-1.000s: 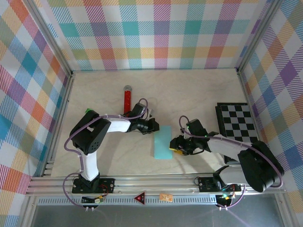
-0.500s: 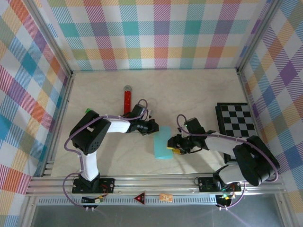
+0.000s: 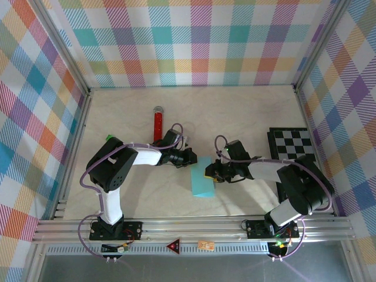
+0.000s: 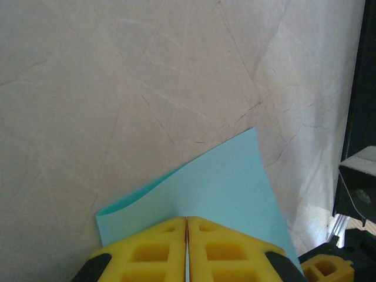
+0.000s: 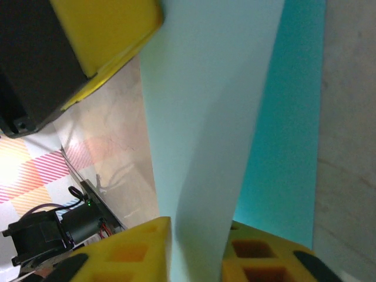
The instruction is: Fold a paper plane with a square sheet of paper (pick it up from the middle)
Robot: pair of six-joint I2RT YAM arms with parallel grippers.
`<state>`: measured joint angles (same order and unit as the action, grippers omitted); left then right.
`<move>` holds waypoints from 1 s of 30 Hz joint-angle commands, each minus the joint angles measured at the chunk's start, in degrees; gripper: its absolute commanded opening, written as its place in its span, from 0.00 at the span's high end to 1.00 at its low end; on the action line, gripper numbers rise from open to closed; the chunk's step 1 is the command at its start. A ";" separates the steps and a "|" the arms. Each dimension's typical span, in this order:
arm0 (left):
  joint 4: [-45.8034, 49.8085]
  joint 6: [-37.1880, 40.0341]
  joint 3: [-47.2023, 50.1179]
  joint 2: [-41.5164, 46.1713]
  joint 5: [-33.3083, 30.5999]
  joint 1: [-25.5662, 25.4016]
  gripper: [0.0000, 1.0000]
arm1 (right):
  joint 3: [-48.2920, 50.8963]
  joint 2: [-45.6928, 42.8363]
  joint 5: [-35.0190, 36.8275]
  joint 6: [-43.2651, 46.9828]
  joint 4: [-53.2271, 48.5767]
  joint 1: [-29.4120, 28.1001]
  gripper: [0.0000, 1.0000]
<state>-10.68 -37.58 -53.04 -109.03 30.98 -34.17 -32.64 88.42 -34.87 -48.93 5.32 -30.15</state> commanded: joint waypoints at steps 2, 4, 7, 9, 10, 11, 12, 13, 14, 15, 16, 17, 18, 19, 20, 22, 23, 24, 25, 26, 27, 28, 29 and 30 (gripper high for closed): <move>1.39 1.96 0.93 -0.37 -0.66 0.60 0.90 | -1.71 2.50 -2.74 1.19 2.93 1.27 0.80; 1.92 2.29 0.44 -0.32 -0.57 0.60 0.90 | -1.62 2.90 -3.67 1.68 3.08 1.82 0.80; 2.11 2.28 0.08 -0.47 -0.49 0.60 0.90 | -1.29 2.86 -4.27 2.45 2.78 2.89 0.79; 1.92 2.21 -0.03 -0.56 -0.40 0.60 0.90 | -1.07 3.04 -5.48 3.19 2.96 3.49 0.79; 2.04 2.19 -0.09 -0.55 -0.33 0.60 0.90 | -1.10 3.20 -6.00 3.40 3.07 3.77 0.80; 1.94 2.13 -0.05 -0.42 -0.31 0.60 0.90 | -0.96 3.46 -6.76 3.58 3.47 3.99 0.82; 1.90 2.08 -0.05 -0.29 -0.23 0.60 0.90 | -1.03 3.73 -7.57 3.78 3.80 4.07 0.82; 1.88 2.11 -0.07 -0.16 -0.20 0.60 0.89 | -1.17 3.96 -7.99 3.92 3.61 4.22 0.84; 1.89 2.08 -0.15 0.03 -0.11 0.58 0.89 | -1.13 3.98 -7.95 4.08 3.34 4.29 0.84; 1.91 2.17 -0.18 0.14 -0.07 0.60 0.89 | -1.16 4.03 -7.78 4.39 3.00 4.38 0.85; 1.92 2.17 -0.27 0.37 0.03 0.60 0.89 | -1.10 3.95 -7.53 4.90 2.57 4.56 0.85; 2.06 2.32 -0.39 0.59 0.13 0.60 0.89 | -1.10 3.90 -7.12 5.35 2.11 4.74 0.86; 2.19 2.49 -0.49 0.72 0.20 0.60 0.88 | -1.07 3.98 -6.88 5.65 1.74 4.91 0.86; 2.15 2.52 -0.79 0.91 0.66 0.60 0.88 | -0.93 4.08 -7.23 5.77 1.96 5.06 0.88; 2.07 2.60 -1.00 1.09 1.19 0.60 0.88 | -0.80 4.33 -7.72 5.71 2.41 5.02 0.89; 1.55 2.54 -1.28 1.63 2.01 0.60 0.87 | -0.49 4.52 -8.40 5.35 3.59 5.01 0.91; 1.60 2.43 -1.44 2.15 2.29 0.60 0.85 | -0.25 4.48 -8.31 5.19 4.09 5.02 0.92; 1.71 2.50 -1.58 3.10 2.64 0.60 0.83 | -0.09 4.48 -8.01 5.16 3.98 5.06 0.92; 1.78 2.60 -1.43 4.57 2.85 0.60 0.80 | -0.14 4.40 -7.25 5.16 3.55 5.02 0.92; 1.95 2.70 -1.14 6.50 2.58 0.53 0.76 | -0.04 4.22 -6.53 5.09 3.51 5.01 0.93; 2.18 2.90 -0.83 8.41 2.06 0.51 0.71 | 0.06 4.12 -5.91 4.72 3.63 5.01 0.93; 2.38 3.25 -0.30 10.76 1.01 0.51 0.66 | 0.20 4.17 -5.56 4.04 4.86 5.01 0.93; 2.35 3.54 0.62 13.06 -0.26 0.44 0.61 | 0.47 4.44 -5.41 3.04 6.26 5.01 0.93; 2.40 4.02 1.51 15.06 -1.21 0.38 0.59 | 0.48 4.63 -5.15 2.28 7.32 5.01 0.93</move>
<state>-8.45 -35.27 -52.73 -101.16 31.53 -34.20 -32.91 92.20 -40.62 -45.28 8.78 -25.47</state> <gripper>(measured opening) 0.395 0.073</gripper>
